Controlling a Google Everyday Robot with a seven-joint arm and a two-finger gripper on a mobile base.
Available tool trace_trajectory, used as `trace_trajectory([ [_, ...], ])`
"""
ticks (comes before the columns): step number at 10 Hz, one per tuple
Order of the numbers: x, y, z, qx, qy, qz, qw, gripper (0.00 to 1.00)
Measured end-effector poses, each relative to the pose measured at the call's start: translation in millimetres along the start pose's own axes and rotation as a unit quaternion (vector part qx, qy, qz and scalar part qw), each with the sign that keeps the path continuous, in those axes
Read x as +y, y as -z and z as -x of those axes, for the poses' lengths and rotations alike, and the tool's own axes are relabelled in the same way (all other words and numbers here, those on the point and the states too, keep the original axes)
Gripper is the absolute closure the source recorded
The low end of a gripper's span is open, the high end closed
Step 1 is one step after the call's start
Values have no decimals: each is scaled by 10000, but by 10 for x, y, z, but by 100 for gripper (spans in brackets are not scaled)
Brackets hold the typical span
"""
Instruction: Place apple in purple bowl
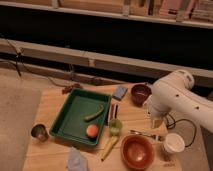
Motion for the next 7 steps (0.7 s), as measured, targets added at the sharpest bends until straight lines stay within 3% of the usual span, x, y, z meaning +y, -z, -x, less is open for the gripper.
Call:
trace_trajectory([
  [2,-49,8,144,-65,116,-94,9999,35],
  [5,-113,38,135,-170,293,-221,9992,35],
  [7,-165,21,266,-176,383,-402,9983,35],
])
